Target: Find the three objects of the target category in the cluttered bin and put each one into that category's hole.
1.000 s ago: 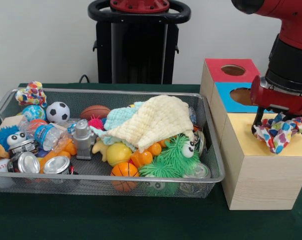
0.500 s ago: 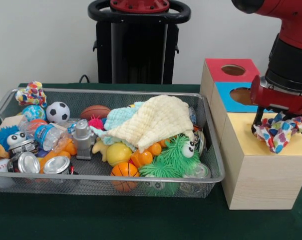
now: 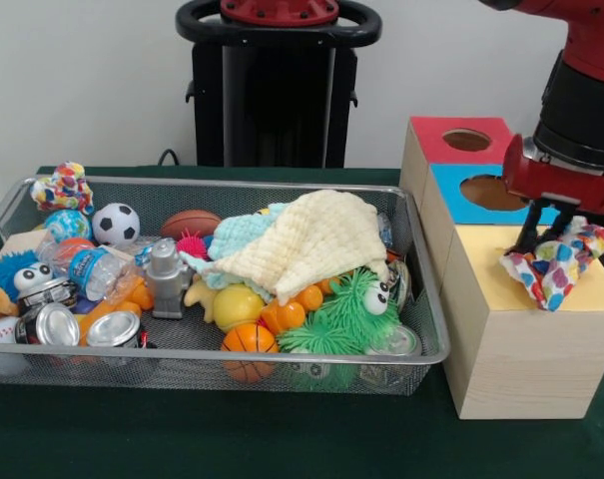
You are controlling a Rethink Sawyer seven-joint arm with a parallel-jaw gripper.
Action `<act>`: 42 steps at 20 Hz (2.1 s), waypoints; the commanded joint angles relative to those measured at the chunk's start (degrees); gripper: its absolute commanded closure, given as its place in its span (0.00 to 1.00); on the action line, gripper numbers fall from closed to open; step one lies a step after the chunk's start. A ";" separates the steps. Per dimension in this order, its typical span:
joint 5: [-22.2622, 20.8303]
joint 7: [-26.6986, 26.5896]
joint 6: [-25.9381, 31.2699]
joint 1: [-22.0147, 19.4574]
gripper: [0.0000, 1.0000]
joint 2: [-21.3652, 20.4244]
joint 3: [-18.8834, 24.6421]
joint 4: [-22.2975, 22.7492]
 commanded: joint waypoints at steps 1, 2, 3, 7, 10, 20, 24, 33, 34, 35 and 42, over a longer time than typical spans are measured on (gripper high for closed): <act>0.09 0.86 9.88 -2.50 1.00 -3.66 5.00 6.55; -0.02 0.84 9.67 -2.53 1.00 -3.77 5.05 6.80; -0.13 0.81 9.46 -2.57 1.00 -3.87 5.10 7.06; -0.41 0.94 8.57 -2.65 1.00 -4.09 5.35 7.70; -0.56 1.09 8.60 -2.78 1.00 -3.79 5.52 7.16; -0.20 2.79 1.33 -3.08 1.00 -3.36 6.56 9.14; -0.16 3.65 -4.60 -3.76 1.00 -1.77 7.65 9.10; -1.66 3.33 -11.92 -5.44 1.00 1.45 8.90 8.23; -1.66 3.51 -12.00 -5.47 1.00 1.42 8.79 8.26; -1.69 3.30 -11.50 -5.62 1.00 1.54 8.74 7.90; -1.75 3.22 -10.64 -6.09 1.00 2.92 8.65 6.64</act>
